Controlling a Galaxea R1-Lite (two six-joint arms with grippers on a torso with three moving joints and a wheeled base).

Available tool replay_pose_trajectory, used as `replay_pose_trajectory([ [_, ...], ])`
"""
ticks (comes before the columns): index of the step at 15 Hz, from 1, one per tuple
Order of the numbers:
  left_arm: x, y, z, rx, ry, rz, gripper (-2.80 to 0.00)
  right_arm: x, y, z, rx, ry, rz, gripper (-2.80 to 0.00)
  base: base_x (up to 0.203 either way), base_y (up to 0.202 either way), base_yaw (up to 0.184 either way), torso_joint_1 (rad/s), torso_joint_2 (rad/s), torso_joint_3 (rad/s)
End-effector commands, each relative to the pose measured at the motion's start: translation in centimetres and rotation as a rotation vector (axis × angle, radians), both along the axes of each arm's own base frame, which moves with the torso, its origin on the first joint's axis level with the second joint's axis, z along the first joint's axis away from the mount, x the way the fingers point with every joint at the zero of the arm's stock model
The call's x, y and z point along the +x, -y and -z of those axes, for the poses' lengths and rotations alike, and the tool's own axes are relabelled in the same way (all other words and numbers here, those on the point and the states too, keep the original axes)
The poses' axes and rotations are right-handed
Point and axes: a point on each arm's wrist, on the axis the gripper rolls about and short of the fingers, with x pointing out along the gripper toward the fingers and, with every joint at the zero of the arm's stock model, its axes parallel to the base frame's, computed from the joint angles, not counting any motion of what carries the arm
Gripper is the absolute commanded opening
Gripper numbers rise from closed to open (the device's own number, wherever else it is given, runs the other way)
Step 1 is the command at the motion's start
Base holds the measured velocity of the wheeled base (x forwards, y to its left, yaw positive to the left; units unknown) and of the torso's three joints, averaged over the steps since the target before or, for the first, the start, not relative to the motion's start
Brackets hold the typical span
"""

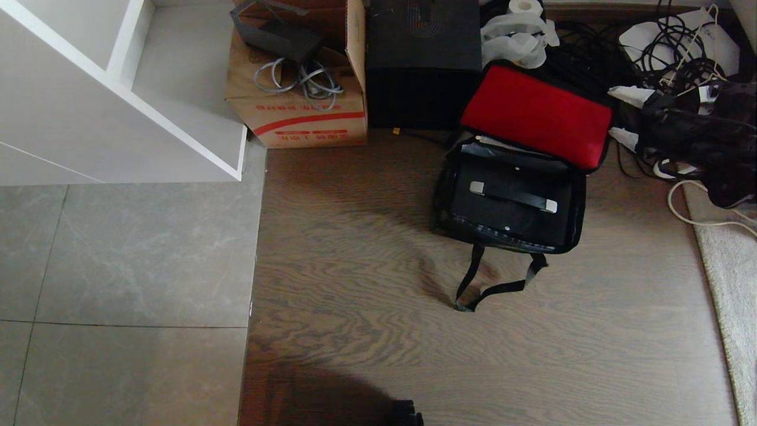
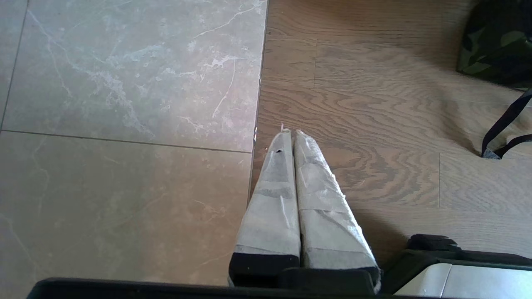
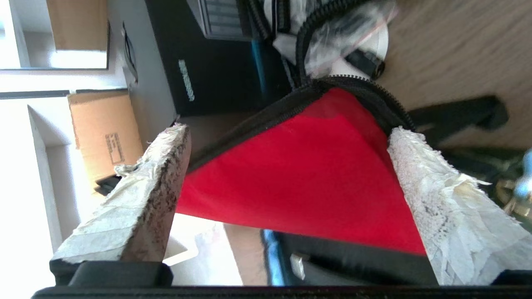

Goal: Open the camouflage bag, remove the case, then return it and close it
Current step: Open the top of the storage box

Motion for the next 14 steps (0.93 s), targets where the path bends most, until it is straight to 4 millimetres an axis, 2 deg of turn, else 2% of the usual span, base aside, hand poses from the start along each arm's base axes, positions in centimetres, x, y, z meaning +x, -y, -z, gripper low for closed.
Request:
replay_pose_trajectory([
  [1, 0.1, 0.0, 0.3, -0.001, -0.008, -0.001, -2.8, -1.4, -0.5, -0.4, 0.014, -0.045, -0.019, 0.0, 0.0, 0.0, 0.0, 0.0, 0.0, 0.0],
  [5, 0.1, 0.0, 0.3, -0.001, -0.008, -0.001, -2.8, -2.9, -1.2, 1.0, 0.058, -0.227, -0.072, 0.0, 0.0, 0.0, 0.0, 0.0, 0.0, 0.0],
  [11, 0.1, 0.0, 0.3, -0.001, -0.008, -0.002, -2.8, -2.5, -1.6, 1.4, 0.064, -0.237, -0.083, 0.0, 0.0, 0.0, 0.0, 0.0, 0.0, 0.0],
  [14, 0.1, 0.0, 0.3, -0.001, -0.008, -0.001, -2.8, -1.5, -1.4, 1.9, 0.062, -0.231, -0.082, 0.0, 0.0, 0.0, 0.0, 0.0, 0.0, 0.0],
])
